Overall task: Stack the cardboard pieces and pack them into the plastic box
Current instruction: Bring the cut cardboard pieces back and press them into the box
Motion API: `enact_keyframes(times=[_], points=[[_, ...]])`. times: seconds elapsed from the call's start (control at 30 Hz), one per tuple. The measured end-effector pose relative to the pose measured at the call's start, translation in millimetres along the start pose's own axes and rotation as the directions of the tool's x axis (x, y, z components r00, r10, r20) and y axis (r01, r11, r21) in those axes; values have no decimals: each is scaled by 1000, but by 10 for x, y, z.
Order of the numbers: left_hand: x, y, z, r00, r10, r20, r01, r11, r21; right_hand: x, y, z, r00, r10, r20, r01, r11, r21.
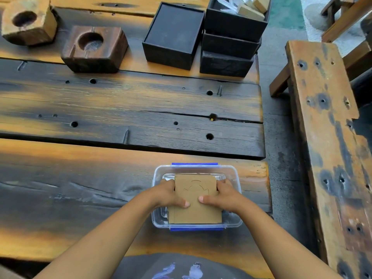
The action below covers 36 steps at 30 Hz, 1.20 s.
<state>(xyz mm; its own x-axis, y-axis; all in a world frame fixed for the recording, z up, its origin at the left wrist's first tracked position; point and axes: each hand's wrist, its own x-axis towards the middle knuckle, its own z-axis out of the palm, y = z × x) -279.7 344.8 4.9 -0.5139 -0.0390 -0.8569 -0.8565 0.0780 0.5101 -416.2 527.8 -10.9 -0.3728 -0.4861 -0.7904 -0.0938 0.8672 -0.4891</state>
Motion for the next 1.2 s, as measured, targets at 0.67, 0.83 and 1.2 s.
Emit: enact_keyframes(times=[0.67, 0.83, 1.2], points=[[-52, 71, 88, 992, -48, -121, 82, 951, 297, 27, 3, -41, 998, -54, 25, 51, 992, 115], [-69, 90, 97, 991, -66, -118, 106, 921, 375, 6, 15, -22, 999, -8, 32, 7, 999, 51], [-146, 24, 74, 996, -71, -53, 85, 929, 360, -71, -4, 11, 997, -48, 55, 48, 999, 1]])
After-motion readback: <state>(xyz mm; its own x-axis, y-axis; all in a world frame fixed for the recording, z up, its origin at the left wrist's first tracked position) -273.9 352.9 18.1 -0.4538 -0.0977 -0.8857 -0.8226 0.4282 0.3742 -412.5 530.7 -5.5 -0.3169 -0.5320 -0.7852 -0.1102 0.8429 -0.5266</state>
